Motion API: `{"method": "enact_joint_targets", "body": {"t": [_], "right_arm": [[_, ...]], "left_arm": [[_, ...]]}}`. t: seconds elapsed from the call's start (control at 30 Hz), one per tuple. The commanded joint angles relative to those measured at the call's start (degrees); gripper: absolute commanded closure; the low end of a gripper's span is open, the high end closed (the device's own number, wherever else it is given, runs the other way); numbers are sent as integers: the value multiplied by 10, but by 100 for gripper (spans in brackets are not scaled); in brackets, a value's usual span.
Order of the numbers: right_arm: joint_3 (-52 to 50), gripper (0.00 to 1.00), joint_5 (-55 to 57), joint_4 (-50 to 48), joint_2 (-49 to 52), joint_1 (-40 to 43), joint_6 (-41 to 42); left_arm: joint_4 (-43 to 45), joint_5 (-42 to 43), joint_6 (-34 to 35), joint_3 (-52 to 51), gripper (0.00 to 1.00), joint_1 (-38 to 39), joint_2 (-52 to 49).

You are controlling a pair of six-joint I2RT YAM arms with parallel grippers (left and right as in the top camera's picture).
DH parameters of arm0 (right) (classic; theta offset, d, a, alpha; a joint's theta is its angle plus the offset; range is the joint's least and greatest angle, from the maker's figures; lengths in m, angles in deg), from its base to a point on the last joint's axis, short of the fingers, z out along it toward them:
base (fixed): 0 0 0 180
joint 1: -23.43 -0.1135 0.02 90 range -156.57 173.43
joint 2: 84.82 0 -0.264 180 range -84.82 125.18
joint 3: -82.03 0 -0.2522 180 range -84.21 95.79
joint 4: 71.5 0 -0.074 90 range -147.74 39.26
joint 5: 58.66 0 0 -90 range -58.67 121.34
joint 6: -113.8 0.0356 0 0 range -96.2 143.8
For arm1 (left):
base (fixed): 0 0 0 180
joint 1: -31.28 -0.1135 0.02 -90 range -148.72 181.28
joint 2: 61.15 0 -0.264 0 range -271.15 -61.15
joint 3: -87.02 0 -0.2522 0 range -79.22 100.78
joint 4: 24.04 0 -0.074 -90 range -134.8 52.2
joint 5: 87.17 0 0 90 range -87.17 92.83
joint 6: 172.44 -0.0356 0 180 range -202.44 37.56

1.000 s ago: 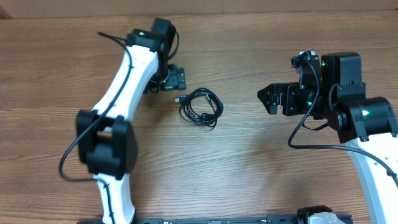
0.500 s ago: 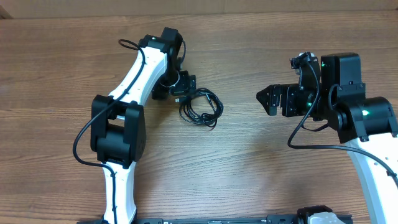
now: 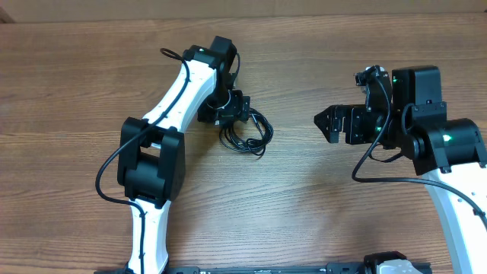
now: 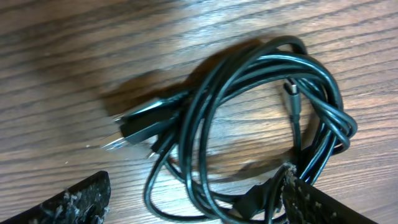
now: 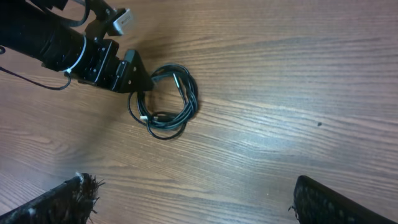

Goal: Untangle cables
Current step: 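Reach the left gripper down to the cable bundle and grasp it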

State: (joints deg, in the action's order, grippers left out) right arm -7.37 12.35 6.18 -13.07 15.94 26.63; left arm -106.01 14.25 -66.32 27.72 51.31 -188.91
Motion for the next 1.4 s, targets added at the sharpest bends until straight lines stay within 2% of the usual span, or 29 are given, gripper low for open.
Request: {"method": "enact_joint_targets", "body": {"t": [0.0,0.2,0.5,0.9,0.97,1.0,1.03,1.23,1.37], "right_arm": [[11,0,10,1,-2,-1,2],[11,0,10,10,-2,-1,2],[11,0,10,10,-2,-1,2],[11,0,10,10,-2,-1,2],[11,0,10,10,-2,-1,2],[11,0,10,10,-2,-1,2],[11,0,10,10,-2,-1,2],[11,0,14,10,-2,-1,2],[11,0,16,8,-2,-1,2]], "left_arm": [[4,-20,-3,11,12,14,-4],[12,-39,-3,10,17,28,-4],[13,-93,12,2,18,37,-4],[44,-93,17,-48,22,37,-4],[48,-93,17,-54,32,37,-4],[49,-93,17,-56,50,37,-4],[50,-93,18,-56,94,37,-4],[46,-82,23,-54,96,37,-3],[-13,-78,18,-10,96,35,7]]}}
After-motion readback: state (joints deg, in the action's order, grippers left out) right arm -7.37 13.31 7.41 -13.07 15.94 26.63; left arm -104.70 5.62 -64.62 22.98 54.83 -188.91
